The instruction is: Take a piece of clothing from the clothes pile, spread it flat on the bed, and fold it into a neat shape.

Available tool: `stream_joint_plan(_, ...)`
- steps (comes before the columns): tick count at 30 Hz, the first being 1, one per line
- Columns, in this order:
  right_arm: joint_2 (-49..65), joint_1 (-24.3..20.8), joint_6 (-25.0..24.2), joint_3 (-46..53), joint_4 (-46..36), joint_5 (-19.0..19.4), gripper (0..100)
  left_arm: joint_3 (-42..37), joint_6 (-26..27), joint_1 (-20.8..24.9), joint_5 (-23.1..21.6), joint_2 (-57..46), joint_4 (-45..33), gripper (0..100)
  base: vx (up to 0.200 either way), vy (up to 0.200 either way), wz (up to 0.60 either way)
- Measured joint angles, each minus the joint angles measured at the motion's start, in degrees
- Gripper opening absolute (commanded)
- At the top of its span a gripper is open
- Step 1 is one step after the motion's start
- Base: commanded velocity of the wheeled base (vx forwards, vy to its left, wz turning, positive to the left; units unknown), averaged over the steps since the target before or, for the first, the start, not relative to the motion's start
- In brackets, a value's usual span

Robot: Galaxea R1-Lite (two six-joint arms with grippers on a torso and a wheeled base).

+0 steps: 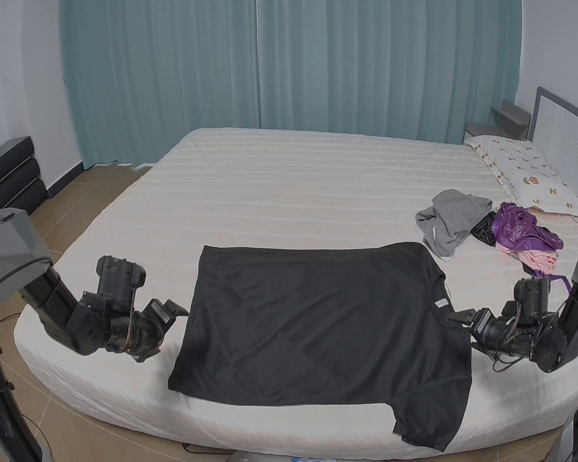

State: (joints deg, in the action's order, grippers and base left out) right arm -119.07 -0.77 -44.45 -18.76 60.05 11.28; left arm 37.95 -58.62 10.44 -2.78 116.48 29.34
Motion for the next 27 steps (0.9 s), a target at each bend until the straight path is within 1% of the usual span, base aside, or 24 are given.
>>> stream_joint_plan(3, 2.2, 0.0, -0.2, 6.3, 1.3, 2.2, 100, -8.0, -1.2, 0.6, -1.6, -3.9, 1.7, 100, 0.000, 0.000, 0.00)
stream_joint_plan(5, 3.7, 0.1, -0.3, 11.0, 2.4, 5.1, 100, -13.3, -2.6, 1.1, -2.9, -6.5, 3.5, 100, 0.000, 0.000, 0.00)
stream_joint_plan(8, 5.4, 1.2, -0.5, 15.3, 4.1, 9.4, 100, -18.1, -4.4, 1.6, -4.3, -9.2, 5.5, 100, -0.200, 0.000, 0.00)
stream_joint_plan(10, 6.2, 2.1, -0.6, 16.4, 4.6, 10.5, 100, -19.6, -5.0, 1.9, -4.7, -10.4, 6.1, 100, -0.200, 0.000, 0.00)
stream_joint_plan(17, 7.5, 3.0, -0.7, 17.6, 4.6, 11.1, 100, -21.6, -5.3, 2.1, -5.1, -12.2, 6.6, 100, -0.200, 0.000, 0.00)
stream_joint_plan(26, 7.7, 2.9, -0.6, 17.8, 4.5, 11.1, 100, -21.9, -6.0, 2.2, -6.0, -12.5, 8.2, 100, 0.000, 0.000, 0.00)
stream_joint_plan(27, 7.7, 2.9, -0.6, 17.7, 4.6, 11.1, 100, -21.8, -6.2, 2.2, -6.0, -12.5, 8.2, 100, 0.000, -0.200, 0.00)
